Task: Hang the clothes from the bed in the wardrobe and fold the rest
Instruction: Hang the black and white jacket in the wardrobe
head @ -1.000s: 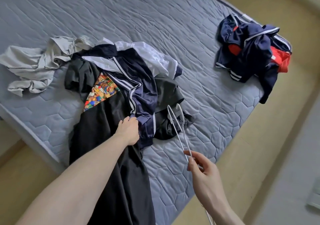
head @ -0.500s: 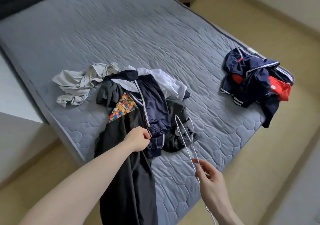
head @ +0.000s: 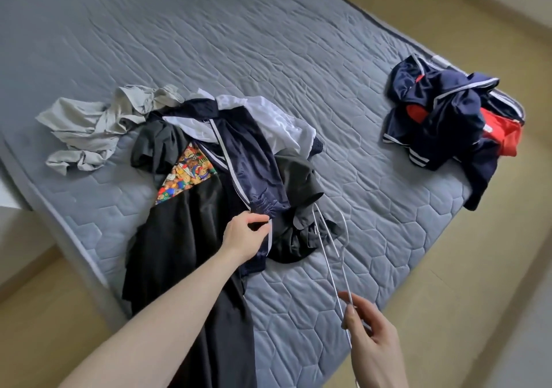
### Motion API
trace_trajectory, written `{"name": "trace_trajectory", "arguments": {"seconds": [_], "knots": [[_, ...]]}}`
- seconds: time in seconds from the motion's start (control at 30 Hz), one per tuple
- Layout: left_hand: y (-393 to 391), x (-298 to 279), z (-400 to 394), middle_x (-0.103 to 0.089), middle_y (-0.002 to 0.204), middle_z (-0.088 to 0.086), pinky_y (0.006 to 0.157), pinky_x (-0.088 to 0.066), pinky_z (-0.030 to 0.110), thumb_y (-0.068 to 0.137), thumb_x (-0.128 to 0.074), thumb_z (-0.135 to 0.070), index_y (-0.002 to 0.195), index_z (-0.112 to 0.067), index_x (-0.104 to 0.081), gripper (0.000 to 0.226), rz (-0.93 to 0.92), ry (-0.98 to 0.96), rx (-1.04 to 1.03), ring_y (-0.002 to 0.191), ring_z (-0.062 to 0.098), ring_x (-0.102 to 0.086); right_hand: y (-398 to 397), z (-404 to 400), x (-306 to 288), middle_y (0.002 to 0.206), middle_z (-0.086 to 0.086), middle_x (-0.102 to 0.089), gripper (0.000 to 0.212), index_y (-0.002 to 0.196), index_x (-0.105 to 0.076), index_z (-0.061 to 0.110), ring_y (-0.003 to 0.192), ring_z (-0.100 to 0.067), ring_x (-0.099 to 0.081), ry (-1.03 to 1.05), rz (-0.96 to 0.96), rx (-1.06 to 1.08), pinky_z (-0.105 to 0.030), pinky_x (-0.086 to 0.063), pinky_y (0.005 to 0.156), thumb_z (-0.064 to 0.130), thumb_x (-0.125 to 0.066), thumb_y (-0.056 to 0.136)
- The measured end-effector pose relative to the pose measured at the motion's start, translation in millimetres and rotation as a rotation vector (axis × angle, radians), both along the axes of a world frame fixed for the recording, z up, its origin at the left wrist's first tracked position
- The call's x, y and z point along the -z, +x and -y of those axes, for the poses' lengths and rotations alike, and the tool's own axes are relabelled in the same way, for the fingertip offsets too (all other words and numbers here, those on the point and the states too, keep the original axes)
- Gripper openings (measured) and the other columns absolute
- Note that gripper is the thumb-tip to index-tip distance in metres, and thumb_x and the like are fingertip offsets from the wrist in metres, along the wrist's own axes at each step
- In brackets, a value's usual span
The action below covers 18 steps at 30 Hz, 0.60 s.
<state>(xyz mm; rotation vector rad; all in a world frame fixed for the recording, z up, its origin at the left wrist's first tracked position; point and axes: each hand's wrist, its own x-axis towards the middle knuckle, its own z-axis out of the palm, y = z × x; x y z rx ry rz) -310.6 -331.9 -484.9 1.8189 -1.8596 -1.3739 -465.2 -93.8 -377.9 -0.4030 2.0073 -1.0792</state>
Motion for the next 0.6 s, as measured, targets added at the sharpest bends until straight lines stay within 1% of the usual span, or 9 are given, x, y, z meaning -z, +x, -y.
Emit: {"name": "trace_trajectory", "arguments": {"seconds": [0.07,0.13,0.23,0.3,0.37,0.4,0.47,0.53,0.6], "knots": [[12.1,-58.4,-11.1,-0.074,0.096,-0.016,0.088,-0.058,0.033,0.086,-0.082,-0.028,0.091,-0.034,-0.081,0.008,-0.141,-0.083,-0.073,0.093,0.005,-0.07,0.9,2.7,-25.0,0.069,-0.005,-0.064,0.032,0.093,-0.081,0.031,0.064,-0.007,-0.063,0.004,0.013,0.001,-0.01,-0.048,0.065,0.006,-0.063,0.1],[30.7,-121.2,-18.5,-0.075,0.089,-0.013,0.079,-0.057,0.024,0.085,-0.083,-0.023,0.086,-0.033,-0.077,0.011,-0.231,-0.156,-0.125,0.085,0.006,-0.071,1.4,6.3,-56.1,0.07,-0.006,-0.066,0.029,0.094,-0.081,0.031,0.064,-0.006,-0.064,-0.002,0.024,-0.022,-0.01,-0.049,0.064,0.008,-0.064,0.1],[67.0,-217.4,-20.4,-0.072,0.099,-0.008,0.076,-0.054,0.016,0.087,-0.081,-0.012,0.106,-0.03,-0.065,0.031,-0.336,-0.225,-0.228,0.081,0.006,-0.069,3.7,19.1,-115.5,0.073,-0.004,-0.068,0.028,0.097,-0.08,0.03,0.065,-0.006,-0.064,-0.045,0.048,-0.104,-0.019,-0.052,0.067,0.009,-0.063,0.101],[88.2,-269.5,-20.2,-0.071,0.111,-0.007,0.08,-0.057,0.026,0.089,-0.079,-0.01,0.127,-0.028,-0.056,0.048,-0.334,-0.156,-0.254,0.086,0.005,-0.069,7.3,28.1,-149.0,0.074,0.002,-0.068,0.026,0.1,-0.079,0.032,0.07,-0.01,-0.065,-0.068,0.034,-0.172,-0.024,-0.052,0.072,0.014,-0.061,0.103],[110.0,-324.6,-24.6,-0.07,0.117,-0.004,0.074,-0.058,0.03,0.09,-0.079,-0.012,0.134,-0.026,-0.051,0.054,-0.309,-0.09,-0.265,0.082,0.004,-0.068,12.2,34.7,-187.3,0.073,0.005,-0.065,0.022,0.106,-0.076,0.033,0.074,-0.018,-0.064,-0.089,0.038,-0.259,-0.025,-0.051,0.071,0.021,-0.059,0.105],[121.2,-352.6,-29.3,-0.071,0.116,-0.003,0.07,-0.058,0.03,0.09,-0.079,-0.014,0.133,-0.026,-0.052,0.053,-0.299,-0.086,-0.268,0.082,0.006,-0.068,16.4,37.0,-207.2,0.075,0.005,-0.065,0.02,0.108,-0.075,0.033,0.075,-0.019,-0.064,-0.1,0.049,-0.286,-0.029,-0.053,0.073,0.022,-0.059,0.105],[142.8,-408.7,-45.4,-0.074,0.109,-0.007,0.074,-0.057,0.027,0.089,-0.081,-0.021,0.125,-0.028,-0.058,0.044,-0.289,-0.139,-0.249,0.085,0.01,-0.07,26.6,37.5,-244.3,0.085,0.005,-0.073,0.017,0.109,-0.074,0.033,0.084,-0.017,-0.069,-0.134,0.058,-0.339,-0.035,-0.056,0.082,0.024,-0.062,0.103],[159.2,-452.6,-60.3,-0.075,0.094,-0.015,0.072,-0.053,0.018,0.086,-0.079,-0.034,0.109,-0.036,-0.062,0.028,-0.261,-0.226,-0.212,0.08,0.004,-0.07,36.2,39.8,-268.8,0.095,0.009,-0.076,0.014,0.109,-0.074,0.034,0.092,-0.011,-0.071,-0.164,0.038,-0.387,-0.031,-0.056,0.083,0.025,-0.066,0.101],[173.2,-491.1,-78.8,-0.073,0.084,-0.02,0.064,-0.047,0.01,0.084,-0.075,-0.043,0.1,-0.041,-0.064,0.019,-0.246,-0.29,-0.188,0.072,-0.002,-0.067,46.3,39.5,-289.1,0.093,0.012,-0.076,0.013,0.107,-0.072,0.035,0.086,-0.007,-0.07,-0.199,0.025,-0.447,-0.023,-0.052,0.075,0.026,-0.07,0.098]]}}
